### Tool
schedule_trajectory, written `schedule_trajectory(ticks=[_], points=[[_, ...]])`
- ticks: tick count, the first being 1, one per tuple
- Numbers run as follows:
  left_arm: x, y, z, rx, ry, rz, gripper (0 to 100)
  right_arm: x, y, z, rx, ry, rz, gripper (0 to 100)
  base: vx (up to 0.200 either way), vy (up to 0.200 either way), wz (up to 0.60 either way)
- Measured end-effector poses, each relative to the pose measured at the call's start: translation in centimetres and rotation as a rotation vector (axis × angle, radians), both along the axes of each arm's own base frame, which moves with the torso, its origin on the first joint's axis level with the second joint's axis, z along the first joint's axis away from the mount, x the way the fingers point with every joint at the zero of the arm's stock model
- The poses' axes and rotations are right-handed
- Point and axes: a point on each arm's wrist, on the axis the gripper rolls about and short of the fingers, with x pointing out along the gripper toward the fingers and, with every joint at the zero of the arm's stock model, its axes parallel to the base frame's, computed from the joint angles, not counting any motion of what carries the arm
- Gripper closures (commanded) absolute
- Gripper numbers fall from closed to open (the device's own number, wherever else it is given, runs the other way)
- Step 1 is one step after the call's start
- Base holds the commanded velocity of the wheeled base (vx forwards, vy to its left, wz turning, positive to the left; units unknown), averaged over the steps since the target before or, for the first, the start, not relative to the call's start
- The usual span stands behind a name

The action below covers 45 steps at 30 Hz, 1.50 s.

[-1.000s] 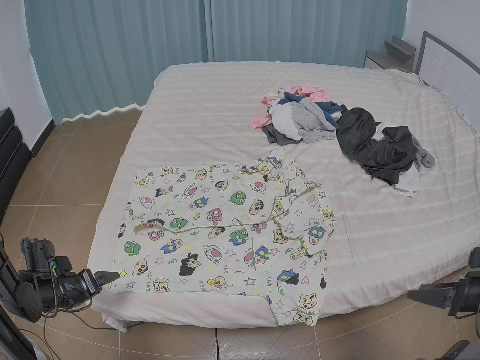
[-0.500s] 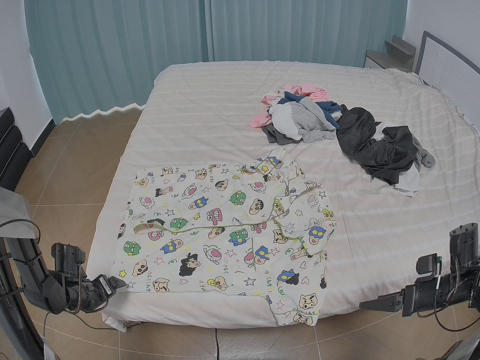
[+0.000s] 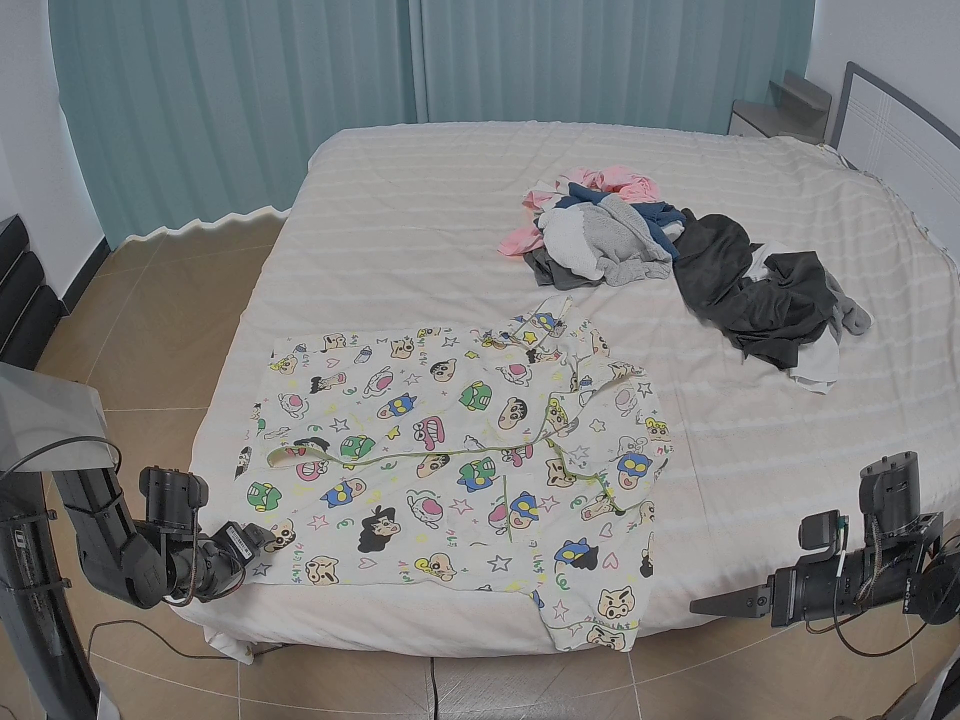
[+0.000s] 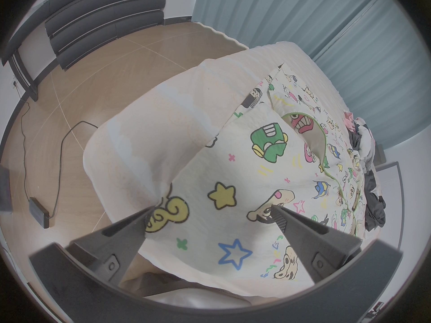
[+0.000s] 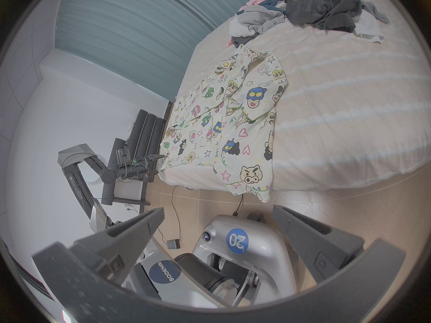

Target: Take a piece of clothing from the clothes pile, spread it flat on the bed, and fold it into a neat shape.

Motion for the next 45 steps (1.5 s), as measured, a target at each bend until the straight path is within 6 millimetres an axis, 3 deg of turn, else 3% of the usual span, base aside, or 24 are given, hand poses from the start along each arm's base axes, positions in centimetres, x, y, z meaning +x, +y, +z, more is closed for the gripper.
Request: schedule_trajectory(ticks=[1,14,23,31,37,45], points=[[0.1,0.0,0.0,0.0,0.0,-0.001,100,0.2,0.1,-0.2,-0.001,-0.001,0.001,0,0.0,0.0,0.0],[0.4,-0.1,-0.5,-0.004,0.007,-0.005,100,3.1,1.8,-3.6,-0.073,-0.005,-0.004,0,0.0,0.0,0.0],[0.2,0.1,-0.5,-0.013,0.013,-0.002,100,7.4,5.1,-8.0,-0.155,-0.158,-0.069,0,0.0,0.0,0.0],[0.0,0.4,0.1,-0.013,-0.005,0.009,100,10.0,7.3,-11.8,-0.228,-0.103,-0.074,0,0.0,0.0,0.0],[-0.1,0.7,0.9,-0.013,-0.031,0.021,100,10.4,7.7,-12.7,-0.231,-0.091,-0.07,0,0.0,0.0,0.0],[-0.3,0.9,1.2,-0.012,-0.037,0.026,100,10.3,8.8,-12.3,-0.198,-0.08,-0.06,0,0.0,0.0,0.0]])
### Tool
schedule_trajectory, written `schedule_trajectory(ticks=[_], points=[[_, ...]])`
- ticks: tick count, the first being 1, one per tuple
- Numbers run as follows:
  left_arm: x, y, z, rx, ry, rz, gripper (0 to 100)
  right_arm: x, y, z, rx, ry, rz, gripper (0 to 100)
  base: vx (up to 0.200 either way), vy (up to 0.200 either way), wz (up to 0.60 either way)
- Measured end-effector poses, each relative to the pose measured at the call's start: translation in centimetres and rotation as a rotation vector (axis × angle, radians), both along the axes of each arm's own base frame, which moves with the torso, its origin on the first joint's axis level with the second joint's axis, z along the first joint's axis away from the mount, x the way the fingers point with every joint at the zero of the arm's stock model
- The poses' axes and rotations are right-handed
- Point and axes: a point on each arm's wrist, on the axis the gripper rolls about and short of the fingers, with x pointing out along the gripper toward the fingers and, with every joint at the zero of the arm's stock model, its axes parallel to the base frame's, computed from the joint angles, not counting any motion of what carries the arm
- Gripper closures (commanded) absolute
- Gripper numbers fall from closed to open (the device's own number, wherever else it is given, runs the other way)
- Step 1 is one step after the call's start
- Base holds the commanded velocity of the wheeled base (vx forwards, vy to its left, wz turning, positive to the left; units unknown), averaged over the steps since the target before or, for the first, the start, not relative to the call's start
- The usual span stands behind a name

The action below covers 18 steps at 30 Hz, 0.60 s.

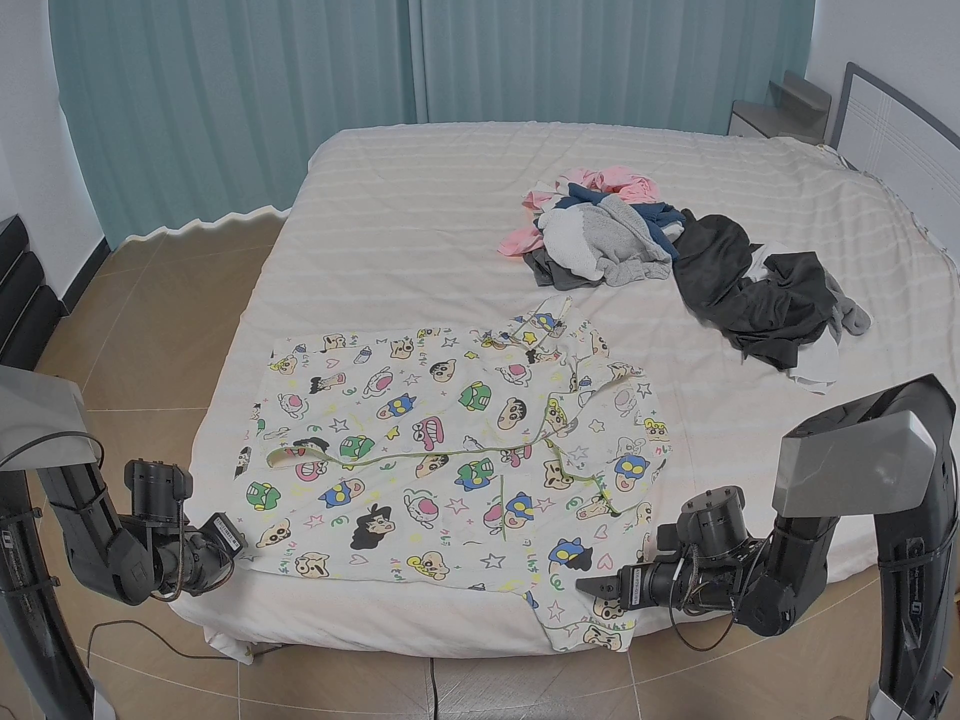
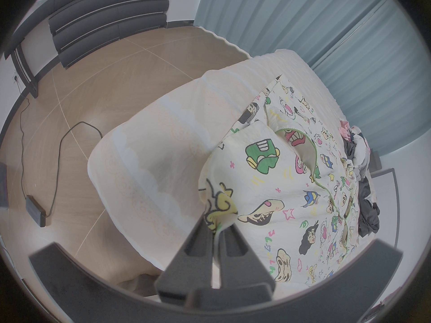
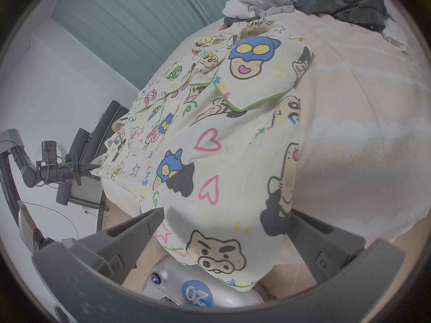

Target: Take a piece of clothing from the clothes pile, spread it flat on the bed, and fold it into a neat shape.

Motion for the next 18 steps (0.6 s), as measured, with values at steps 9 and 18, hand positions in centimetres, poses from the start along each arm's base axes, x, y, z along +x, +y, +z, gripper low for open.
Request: schedule_trajectory(ticks=[9,18], points=[[-0.01,0.05,0.0,0.001,0.0,0.001,100,0.13,0.5,0.22,0.011,-0.012,0.015,0,0.0,0.0,0.0],[0.0,0.16,0.02,0.002,-0.002,0.004,100,-0.5,0.72,0.82,0.016,-0.003,0.038,0,0.0,0.0,0.0]])
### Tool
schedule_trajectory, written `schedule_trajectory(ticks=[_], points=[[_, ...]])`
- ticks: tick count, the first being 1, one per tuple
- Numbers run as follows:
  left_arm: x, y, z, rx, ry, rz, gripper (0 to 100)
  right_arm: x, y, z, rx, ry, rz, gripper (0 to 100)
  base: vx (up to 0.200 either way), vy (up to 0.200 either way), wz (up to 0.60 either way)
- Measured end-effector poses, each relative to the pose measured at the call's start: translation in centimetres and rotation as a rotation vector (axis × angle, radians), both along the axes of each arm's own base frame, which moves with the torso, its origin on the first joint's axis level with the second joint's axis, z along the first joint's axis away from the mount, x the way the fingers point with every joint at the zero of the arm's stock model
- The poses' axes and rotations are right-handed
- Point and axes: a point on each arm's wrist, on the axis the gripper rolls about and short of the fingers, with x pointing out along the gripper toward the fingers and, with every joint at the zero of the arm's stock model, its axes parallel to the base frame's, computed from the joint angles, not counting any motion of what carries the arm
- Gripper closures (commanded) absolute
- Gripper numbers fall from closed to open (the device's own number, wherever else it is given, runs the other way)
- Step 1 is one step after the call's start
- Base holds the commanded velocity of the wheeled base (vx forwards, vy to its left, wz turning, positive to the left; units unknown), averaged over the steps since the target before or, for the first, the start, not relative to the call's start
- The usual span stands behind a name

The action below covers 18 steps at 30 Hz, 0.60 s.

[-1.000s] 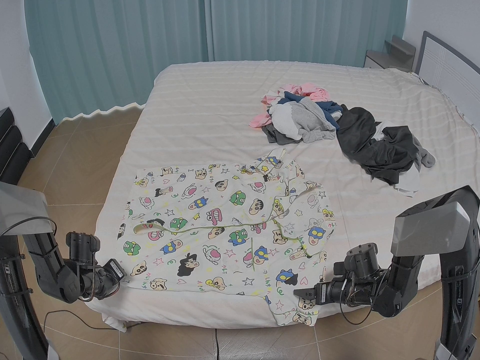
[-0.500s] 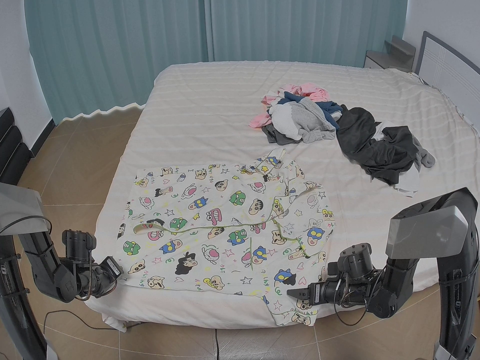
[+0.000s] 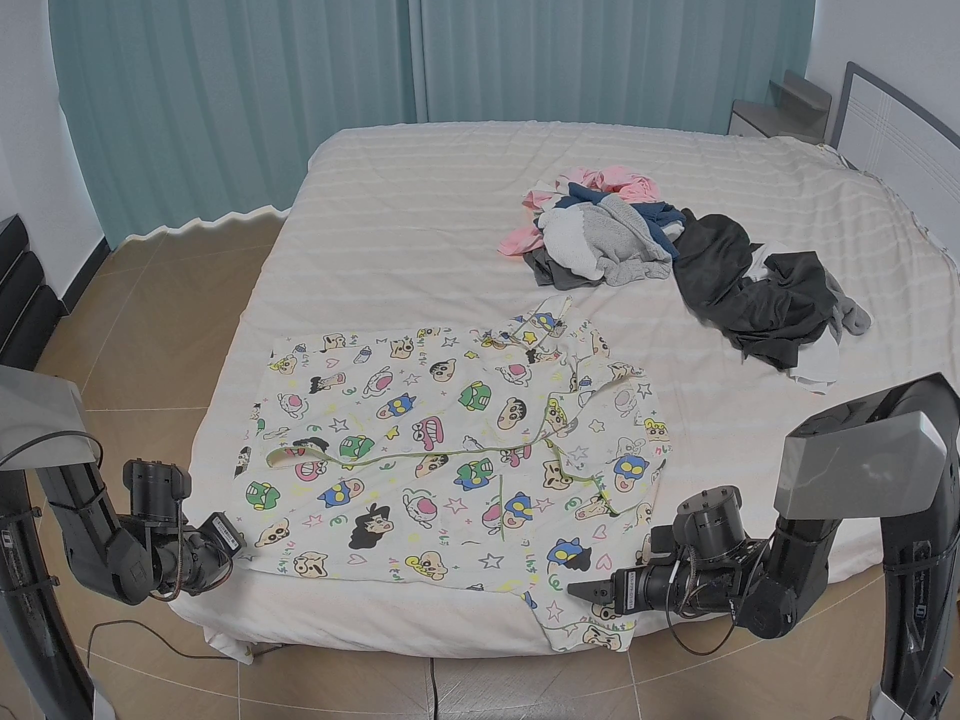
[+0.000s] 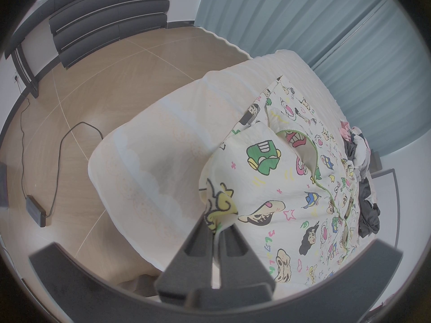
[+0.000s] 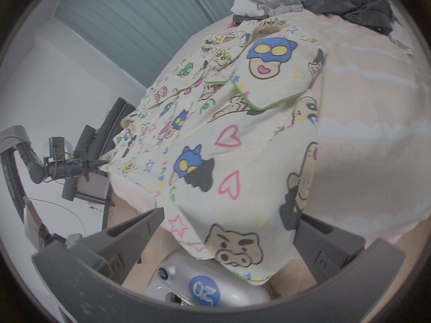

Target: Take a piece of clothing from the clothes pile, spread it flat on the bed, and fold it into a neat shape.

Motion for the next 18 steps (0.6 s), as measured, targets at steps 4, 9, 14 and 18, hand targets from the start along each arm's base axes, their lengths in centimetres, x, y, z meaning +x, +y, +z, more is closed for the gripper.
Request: schedule_trajectory(ticks=[4,9,14,18], points=[[0.0,0.1,0.0,-0.001,0.001,0.005,100,-0.3,0.3,0.6,0.029,0.008,0.033,0,0.0,0.0,0.0],[0.0,0.2,0.0,-0.001,0.001,0.006,100,-0.4,0.5,0.8,0.024,0.017,0.038,0,0.0,0.0,0.0],[0.0,0.3,0.0,-0.002,0.0,0.009,100,-0.3,0.1,0.1,-0.001,0.026,0.017,0,0.0,0.0,0.0],[0.0,0.3,0.0,-0.003,0.0,0.009,100,0.2,0.4,-0.4,-0.008,0.008,0.0,0,0.0,0.0,0.0]])
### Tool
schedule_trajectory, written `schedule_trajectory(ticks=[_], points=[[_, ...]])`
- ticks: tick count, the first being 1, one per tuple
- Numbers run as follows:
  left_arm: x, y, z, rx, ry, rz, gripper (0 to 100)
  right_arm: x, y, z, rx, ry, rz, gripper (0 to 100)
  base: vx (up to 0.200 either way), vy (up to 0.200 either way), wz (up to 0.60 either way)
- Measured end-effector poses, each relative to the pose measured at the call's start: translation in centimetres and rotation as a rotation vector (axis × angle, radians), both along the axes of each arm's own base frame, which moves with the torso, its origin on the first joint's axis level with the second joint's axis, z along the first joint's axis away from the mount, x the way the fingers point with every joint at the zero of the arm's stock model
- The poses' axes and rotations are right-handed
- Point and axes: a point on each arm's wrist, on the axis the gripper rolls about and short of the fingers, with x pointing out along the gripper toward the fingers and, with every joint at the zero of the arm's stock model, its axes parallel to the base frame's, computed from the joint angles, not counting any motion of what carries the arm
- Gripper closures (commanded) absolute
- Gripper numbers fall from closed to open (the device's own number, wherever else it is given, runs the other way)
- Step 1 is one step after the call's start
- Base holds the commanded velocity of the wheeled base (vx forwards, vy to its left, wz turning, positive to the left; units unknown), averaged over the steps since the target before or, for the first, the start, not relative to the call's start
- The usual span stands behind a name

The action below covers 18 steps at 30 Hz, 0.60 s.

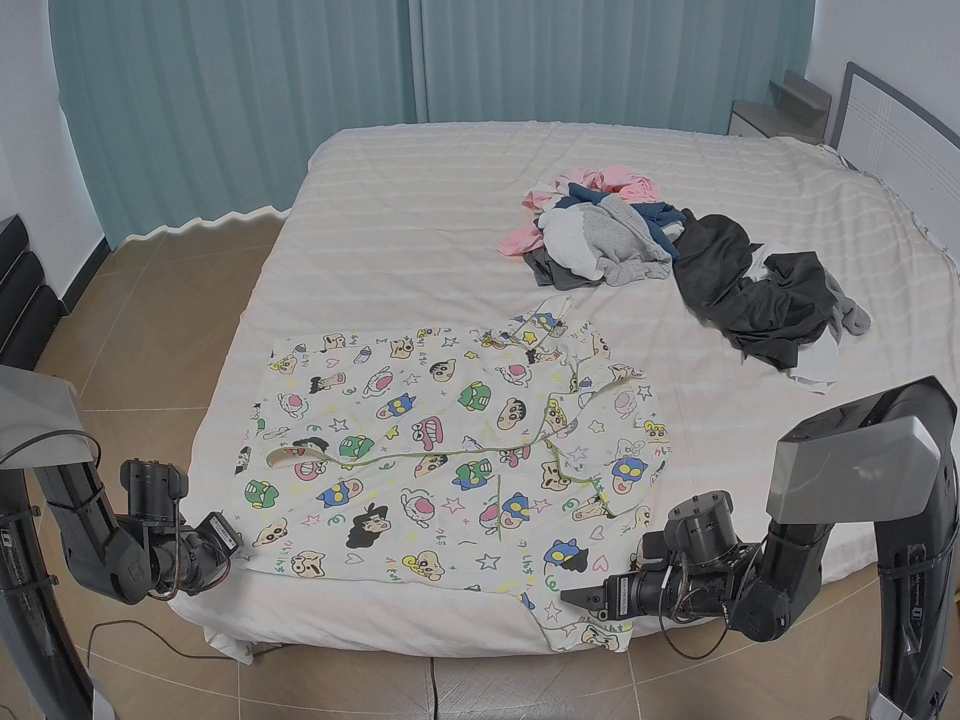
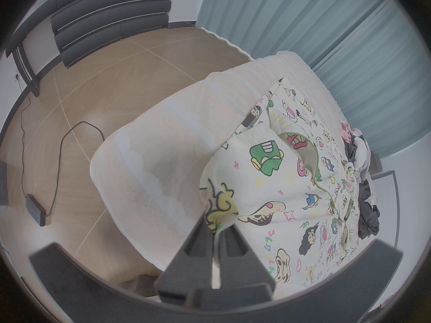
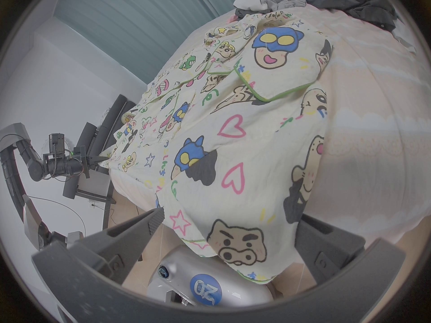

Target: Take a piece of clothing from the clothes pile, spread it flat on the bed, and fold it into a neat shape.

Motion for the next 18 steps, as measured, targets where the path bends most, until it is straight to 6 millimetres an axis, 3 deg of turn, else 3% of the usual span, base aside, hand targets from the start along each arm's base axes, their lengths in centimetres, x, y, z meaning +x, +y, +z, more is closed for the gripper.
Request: schedule_trajectory(ticks=[3,4,18], points=[[0.0,0.02,0.0,0.0,0.0,0.0,100,0.15,0.24,-0.27,-0.001,-0.002,0.003,0,0.0,0.0,0.0],[0.0,0.02,0.0,0.0,0.0,0.0,100,0.17,0.31,-0.33,-0.001,-0.003,0.004,100,0.0,0.0,0.0],[-0.37,-0.05,-0.17,0.009,0.015,-0.009,100,-0.45,-0.36,-0.28,-0.019,0.022,-0.011,100,0.0,0.0,0.0]])
